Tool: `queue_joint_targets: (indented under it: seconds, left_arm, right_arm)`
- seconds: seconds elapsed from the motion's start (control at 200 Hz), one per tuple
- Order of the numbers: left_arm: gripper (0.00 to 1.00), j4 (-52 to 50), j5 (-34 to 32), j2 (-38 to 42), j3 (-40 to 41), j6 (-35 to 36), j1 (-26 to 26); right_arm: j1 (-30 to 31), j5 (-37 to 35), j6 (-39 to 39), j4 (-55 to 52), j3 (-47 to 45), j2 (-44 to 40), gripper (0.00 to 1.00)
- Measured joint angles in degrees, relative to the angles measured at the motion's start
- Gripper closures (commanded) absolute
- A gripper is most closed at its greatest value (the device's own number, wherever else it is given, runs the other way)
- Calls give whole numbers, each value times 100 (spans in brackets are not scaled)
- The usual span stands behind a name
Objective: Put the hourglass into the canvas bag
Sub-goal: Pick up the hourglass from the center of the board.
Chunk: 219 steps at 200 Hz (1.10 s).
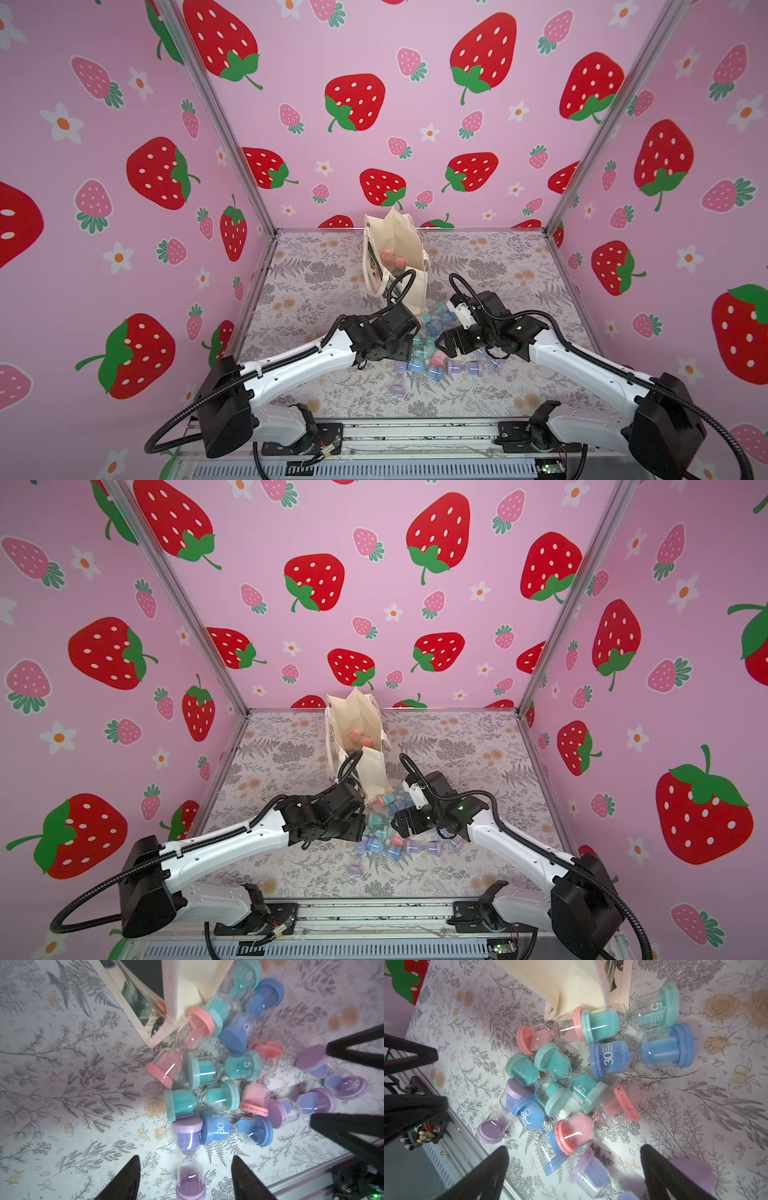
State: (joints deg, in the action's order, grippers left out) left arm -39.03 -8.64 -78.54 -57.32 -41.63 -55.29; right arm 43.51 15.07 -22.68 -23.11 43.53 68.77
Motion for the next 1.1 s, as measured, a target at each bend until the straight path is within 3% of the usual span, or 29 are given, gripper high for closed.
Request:
queue_joint_targets:
  seconds: [0.425,1.096]
  left_arm:
    - [35,323,422,-903,363,-264,-175]
    - [47,649,398,-1716,345,-348,-186]
  right_arm:
    - [0,129,0,273,-24,0,1]
    - [0,116,0,310,-52,0,1]
